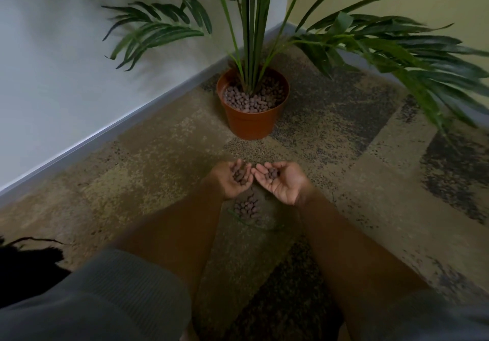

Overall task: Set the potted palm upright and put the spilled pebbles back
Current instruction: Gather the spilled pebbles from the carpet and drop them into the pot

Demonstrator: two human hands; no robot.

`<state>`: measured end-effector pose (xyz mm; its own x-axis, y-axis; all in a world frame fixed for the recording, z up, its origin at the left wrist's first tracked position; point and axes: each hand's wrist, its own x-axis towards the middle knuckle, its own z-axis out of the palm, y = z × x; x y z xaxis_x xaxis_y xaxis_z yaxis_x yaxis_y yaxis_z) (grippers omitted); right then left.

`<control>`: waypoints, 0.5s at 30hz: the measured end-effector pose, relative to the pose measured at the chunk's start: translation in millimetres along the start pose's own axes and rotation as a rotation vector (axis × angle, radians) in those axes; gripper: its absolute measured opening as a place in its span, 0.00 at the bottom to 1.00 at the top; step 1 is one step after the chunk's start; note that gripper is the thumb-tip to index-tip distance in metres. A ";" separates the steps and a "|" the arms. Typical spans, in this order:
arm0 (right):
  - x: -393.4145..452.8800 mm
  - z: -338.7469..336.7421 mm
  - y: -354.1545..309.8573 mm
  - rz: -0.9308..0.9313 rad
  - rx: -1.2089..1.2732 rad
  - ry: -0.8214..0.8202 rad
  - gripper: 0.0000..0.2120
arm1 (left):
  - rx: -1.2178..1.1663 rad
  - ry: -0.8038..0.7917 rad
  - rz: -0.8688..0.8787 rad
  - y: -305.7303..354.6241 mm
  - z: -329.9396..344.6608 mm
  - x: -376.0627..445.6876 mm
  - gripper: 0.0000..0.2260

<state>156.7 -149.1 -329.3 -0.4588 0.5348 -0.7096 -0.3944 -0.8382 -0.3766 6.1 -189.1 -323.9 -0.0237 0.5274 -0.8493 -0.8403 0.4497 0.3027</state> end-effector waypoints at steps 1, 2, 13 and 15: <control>0.2 3.8 -3.4 -0.016 -0.003 0.018 0.14 | -0.029 0.036 0.012 3.0 2.0 -1.5 0.16; -0.7 7.8 -7.7 -0.033 -0.002 0.040 0.14 | -0.060 0.076 0.029 6.8 3.7 -2.4 0.15; -18.3 74.1 -63.0 -0.284 0.205 -0.018 0.16 | -0.425 0.034 0.373 50.7 68.4 -52.8 0.16; -20.6 88.2 -71.9 -0.322 0.225 -0.025 0.19 | -0.369 0.007 0.402 56.5 77.5 -59.5 0.17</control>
<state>124.3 -90.4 -235.0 -0.3011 0.7717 -0.5602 -0.6850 -0.5838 -0.4359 2.0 -139.3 -222.7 -0.3853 0.6001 -0.7011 -0.8984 -0.0703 0.4336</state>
